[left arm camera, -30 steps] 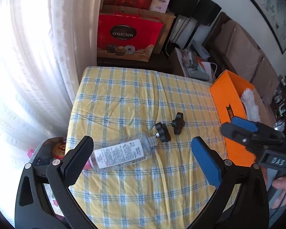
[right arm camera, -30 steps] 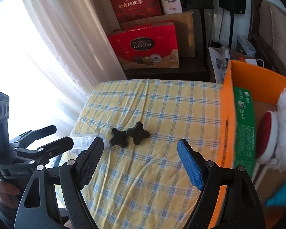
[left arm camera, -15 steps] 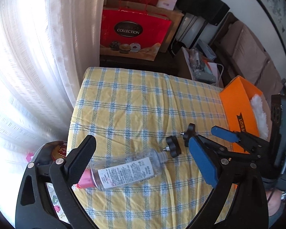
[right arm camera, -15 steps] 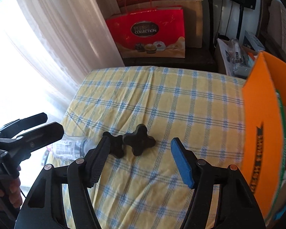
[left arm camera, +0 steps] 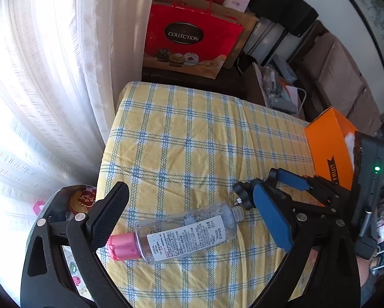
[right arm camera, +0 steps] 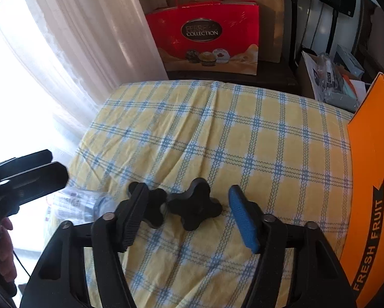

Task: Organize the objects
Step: 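Close the right tool on a black star-shaped knob and lift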

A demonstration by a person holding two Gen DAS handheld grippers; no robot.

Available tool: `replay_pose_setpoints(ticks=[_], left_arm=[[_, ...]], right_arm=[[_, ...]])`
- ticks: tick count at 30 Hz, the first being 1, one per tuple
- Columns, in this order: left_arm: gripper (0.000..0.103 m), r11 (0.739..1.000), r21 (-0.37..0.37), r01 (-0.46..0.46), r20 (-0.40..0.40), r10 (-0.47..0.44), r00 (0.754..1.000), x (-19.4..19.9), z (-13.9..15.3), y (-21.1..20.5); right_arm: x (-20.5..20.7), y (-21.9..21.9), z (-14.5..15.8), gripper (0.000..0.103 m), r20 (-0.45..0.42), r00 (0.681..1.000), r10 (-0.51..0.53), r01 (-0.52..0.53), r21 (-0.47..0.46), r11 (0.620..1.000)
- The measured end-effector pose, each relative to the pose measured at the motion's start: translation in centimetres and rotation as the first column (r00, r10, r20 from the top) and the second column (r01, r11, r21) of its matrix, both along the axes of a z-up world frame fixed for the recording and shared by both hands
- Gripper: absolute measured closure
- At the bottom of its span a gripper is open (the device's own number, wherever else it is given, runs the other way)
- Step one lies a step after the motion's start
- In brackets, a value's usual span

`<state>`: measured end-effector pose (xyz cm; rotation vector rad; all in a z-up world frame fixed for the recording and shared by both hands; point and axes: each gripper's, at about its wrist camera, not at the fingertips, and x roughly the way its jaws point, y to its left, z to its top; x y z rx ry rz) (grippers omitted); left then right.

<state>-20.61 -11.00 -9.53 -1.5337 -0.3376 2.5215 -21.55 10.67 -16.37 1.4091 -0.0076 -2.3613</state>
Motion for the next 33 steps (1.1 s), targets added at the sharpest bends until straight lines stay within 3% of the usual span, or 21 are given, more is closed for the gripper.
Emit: replay_pose_setpoints(ticks=[3,9,16,25,27,29,33], left_arm=[[0.006,1.0,-0.001,0.009,0.001,-0.009,1.0,-0.1,-0.1,0.2],[0.006,1.0,-0.004,0.029,0.005,-0.029,1.0,-0.3,-0.2,1.3],[0.01,0.992,-0.045,0.114,0.024,-0.113,0.993,-0.7,-0.5,4.8],[0.047,0.979,-0.079,0.188,0.081,-0.181,0.98,-1.8,-1.7,8.0],[0.065,0.978,-0.072,0.196,0.087,-0.189,0.978,-2.0,-2.0,8.3],[0.074,0.976,-0.062,0.207,0.097,-0.201,0.975,-2.0,-2.3,8.7],[0.077,0.975,-0.059,0.216,0.108,-0.209,0.972,-1.8,-2.9,9.2]], right_arm=[[-0.2,0.3,-0.3,0.058,0.001,1.0,-0.01,0.01,0.018,1.0],[-0.3,2.3,0.0,0.059,-0.002,0.997,-0.078,0.078,0.004,0.997],[0.0,4.9,2.1,0.059,0.026,0.987,-0.16,0.161,-0.038,0.986],[1.2,6.1,4.2,0.059,0.047,0.984,-0.171,0.175,-0.102,0.979],[1.5,6.2,4.6,0.059,0.044,0.985,-0.167,0.171,-0.108,0.979],[1.8,6.2,5.0,0.059,0.037,0.986,-0.165,0.168,-0.111,0.98],[2.3,6.2,5.7,0.059,0.028,0.987,-0.157,0.159,-0.116,0.98]])
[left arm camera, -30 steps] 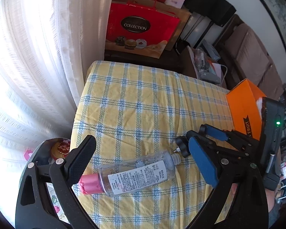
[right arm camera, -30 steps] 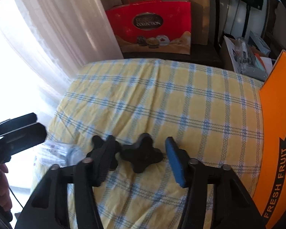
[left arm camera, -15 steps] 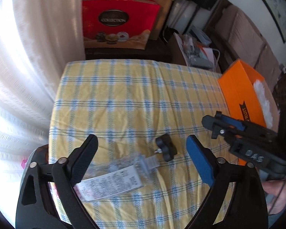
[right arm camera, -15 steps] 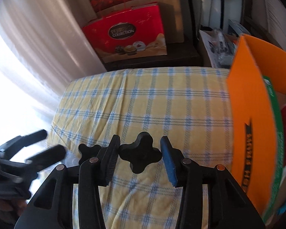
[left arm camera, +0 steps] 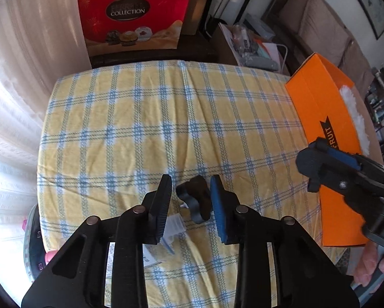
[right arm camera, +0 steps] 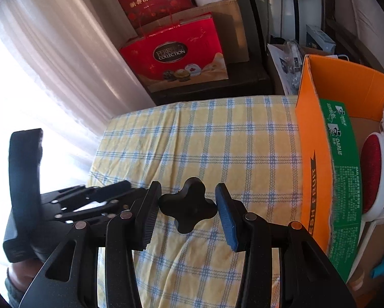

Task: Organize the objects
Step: 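Close the right tool on a black star-shaped knob and lift, then carry the black knob with the right tool over the orange box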

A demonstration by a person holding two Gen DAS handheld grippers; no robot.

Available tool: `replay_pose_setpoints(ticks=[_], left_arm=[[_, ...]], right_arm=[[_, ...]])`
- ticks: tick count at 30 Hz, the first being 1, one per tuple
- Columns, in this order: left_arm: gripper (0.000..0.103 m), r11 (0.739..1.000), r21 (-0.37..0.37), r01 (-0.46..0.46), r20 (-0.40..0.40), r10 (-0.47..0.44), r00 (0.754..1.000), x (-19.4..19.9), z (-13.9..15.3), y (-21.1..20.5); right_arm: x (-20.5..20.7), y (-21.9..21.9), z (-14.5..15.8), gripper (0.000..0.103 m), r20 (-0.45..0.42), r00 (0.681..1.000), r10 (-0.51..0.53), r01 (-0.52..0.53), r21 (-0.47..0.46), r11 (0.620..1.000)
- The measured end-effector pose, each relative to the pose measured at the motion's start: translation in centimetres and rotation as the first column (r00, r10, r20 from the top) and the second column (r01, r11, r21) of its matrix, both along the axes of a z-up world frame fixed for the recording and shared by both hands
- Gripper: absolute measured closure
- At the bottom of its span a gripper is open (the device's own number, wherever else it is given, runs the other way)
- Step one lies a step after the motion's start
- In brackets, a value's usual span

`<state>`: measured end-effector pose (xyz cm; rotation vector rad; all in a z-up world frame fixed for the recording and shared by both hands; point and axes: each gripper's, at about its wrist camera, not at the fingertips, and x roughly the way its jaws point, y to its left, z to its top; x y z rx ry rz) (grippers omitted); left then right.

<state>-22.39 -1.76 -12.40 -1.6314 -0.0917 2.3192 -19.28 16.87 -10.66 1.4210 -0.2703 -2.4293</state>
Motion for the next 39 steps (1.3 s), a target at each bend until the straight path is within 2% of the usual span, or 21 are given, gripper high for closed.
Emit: replay_pose_setpoints(ticks=[2,9,16,29,39], left_arm=[[0.083,1.0,0.007,-0.002,0.007,0.002,1.0,0.2,-0.3,0.2],[0.093,0.999,0.043,-0.003,-0.015,0.004,1.0,0.7,1.0,0.5],[0.094,1.0,0.016,0.018,-0.066,-0.017,0.998,1.9,3.3,1.7],[0.093,0.993,0.07,0.09,-0.202,-0.074,0.977,5.5,10.6,5.7],[0.093,0.986,0.124,0.116,-0.252,-0.082,0.964,7.5,13.0,9.7]], right_arm=[[0.3,0.0,0.3,0.059,-0.003,1.0,0.003,-0.003,0.0,1.0],[1.1,0.7,1.6,0.059,-0.019,1.0,0.003,-0.003,-0.003,1.0],[2.1,2.0,3.3,0.059,-0.043,0.999,-0.009,0.009,-0.011,1.0],[5.0,6.5,6.3,0.059,-0.101,0.993,-0.067,0.068,0.01,0.998],[7.0,11.0,7.0,0.059,-0.126,0.984,-0.127,0.133,0.038,0.99]])
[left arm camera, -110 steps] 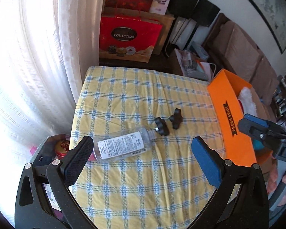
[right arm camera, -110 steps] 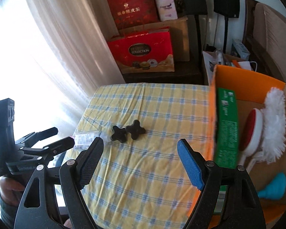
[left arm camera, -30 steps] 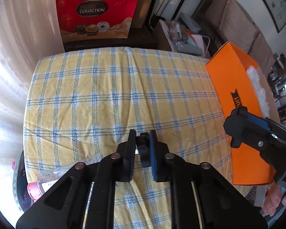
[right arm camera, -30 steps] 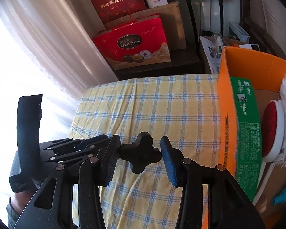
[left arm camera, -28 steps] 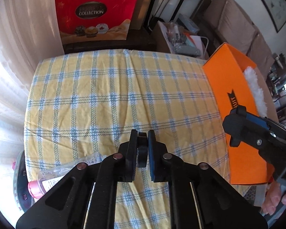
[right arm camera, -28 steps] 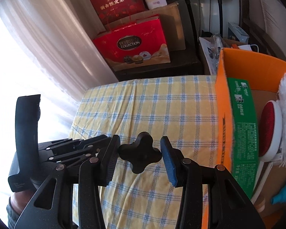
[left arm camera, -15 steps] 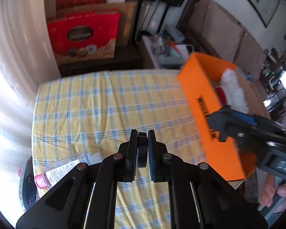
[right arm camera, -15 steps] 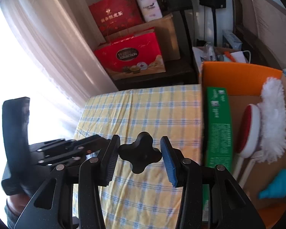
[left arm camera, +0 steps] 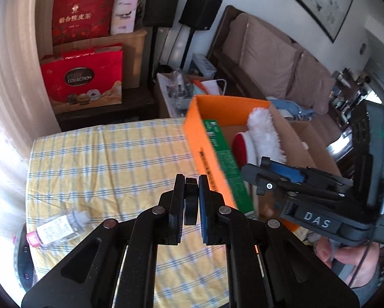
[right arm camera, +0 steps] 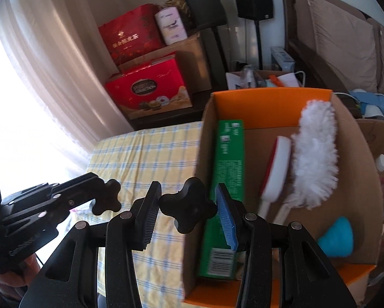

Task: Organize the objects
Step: 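Carry the black knob with the right tool over the orange box, then lower the knob into the orange box and open the right tool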

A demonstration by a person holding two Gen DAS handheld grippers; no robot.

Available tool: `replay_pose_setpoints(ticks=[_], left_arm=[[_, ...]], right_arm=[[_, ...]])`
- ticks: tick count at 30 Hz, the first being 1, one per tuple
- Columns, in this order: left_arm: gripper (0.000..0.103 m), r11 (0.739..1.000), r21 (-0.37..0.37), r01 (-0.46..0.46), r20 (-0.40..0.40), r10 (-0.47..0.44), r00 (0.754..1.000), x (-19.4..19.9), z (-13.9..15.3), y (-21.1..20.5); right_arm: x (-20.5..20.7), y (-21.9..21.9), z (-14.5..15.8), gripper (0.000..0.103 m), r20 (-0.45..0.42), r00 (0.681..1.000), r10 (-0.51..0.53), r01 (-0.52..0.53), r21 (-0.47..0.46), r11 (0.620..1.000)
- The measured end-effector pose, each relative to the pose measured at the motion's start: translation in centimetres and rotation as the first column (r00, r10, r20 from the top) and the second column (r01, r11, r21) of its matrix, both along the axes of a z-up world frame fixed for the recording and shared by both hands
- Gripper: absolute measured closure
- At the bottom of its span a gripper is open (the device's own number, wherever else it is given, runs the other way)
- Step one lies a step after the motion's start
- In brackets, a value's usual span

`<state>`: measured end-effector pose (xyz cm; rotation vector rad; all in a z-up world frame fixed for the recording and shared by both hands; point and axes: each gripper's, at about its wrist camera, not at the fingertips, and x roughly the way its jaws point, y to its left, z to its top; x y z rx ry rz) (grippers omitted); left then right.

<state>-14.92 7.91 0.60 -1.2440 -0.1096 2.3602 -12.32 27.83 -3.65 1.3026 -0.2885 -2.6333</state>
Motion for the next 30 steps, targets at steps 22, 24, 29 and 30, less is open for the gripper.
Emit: replay_pose_setpoints(ticks=[22,24,29,30], left_arm=[[0.093,0.991,0.051,0.127,0.054,-0.13,0.99,1.5,-2.5,11.5],[0.093,0.989,0.05,0.141,0.065,-0.144,0.988,1.7,-3.0,12.5],[0.093,0.985,0.062,0.16,0.099,-0.166,0.981,2.0,-4.8,14.5],[0.093,0.985,0.068,0.162,0.105,-0.168,0.98,2.0,-5.1,14.7]], right_arm=[[2.0,10.3,-2.6,0.059,0.06,0.99,-0.129,0.128,0.024,0.991],[2.1,11.0,-3.4,0.059,0.077,0.987,-0.138,0.137,0.025,0.99],[2.3,12.1,-4.8,0.059,0.103,0.983,-0.154,0.153,0.016,0.988],[2.3,12.3,-5.0,0.059,0.107,0.982,-0.157,0.157,0.014,0.988]])
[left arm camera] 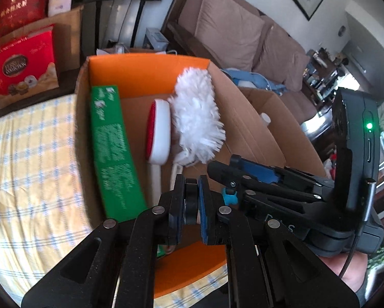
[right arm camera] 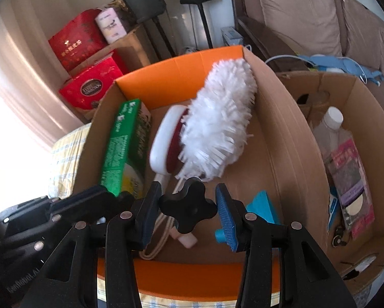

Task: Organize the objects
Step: 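Lower the knob into the orange box and open the right tool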

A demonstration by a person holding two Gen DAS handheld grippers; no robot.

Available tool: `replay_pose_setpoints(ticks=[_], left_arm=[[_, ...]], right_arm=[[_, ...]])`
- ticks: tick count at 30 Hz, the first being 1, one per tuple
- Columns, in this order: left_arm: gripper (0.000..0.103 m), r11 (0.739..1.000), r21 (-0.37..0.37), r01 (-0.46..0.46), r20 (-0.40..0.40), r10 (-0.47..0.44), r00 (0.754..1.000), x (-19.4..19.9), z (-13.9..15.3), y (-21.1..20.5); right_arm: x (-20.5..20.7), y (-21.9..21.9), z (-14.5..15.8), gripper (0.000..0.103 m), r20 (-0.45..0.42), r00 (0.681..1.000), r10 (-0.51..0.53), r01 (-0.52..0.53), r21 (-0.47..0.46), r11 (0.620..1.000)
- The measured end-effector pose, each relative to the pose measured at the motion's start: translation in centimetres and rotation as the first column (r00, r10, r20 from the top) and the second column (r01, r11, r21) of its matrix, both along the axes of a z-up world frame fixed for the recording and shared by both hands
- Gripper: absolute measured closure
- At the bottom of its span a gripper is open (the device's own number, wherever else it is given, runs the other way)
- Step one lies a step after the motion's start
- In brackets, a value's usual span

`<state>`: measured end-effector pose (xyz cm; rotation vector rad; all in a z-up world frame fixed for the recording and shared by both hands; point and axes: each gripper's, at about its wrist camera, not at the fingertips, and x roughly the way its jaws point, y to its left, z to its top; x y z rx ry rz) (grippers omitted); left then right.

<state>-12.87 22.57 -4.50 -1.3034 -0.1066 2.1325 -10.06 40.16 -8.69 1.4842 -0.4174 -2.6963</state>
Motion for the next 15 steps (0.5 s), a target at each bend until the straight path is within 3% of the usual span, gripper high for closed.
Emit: replay_pose_setpoints(ticks=[12,15], left_arm=[[0.093,1.0,-0.01,0.017,0.061,-0.016,0.998,0.0,-2.8,1.4],[0.089,1.0,0.004,0.005,0.064,-0.006,0.998,-0.1,-2.7,0.9]], right_arm=[[-0.1,1.6,-2.1,0.058,0.039,0.998,-0.046,0.047,-0.017,0.999],[0.1,1.7,-1.9,0.056,0.039,0.998,-0.049,0.049,-0.014,0.999]])
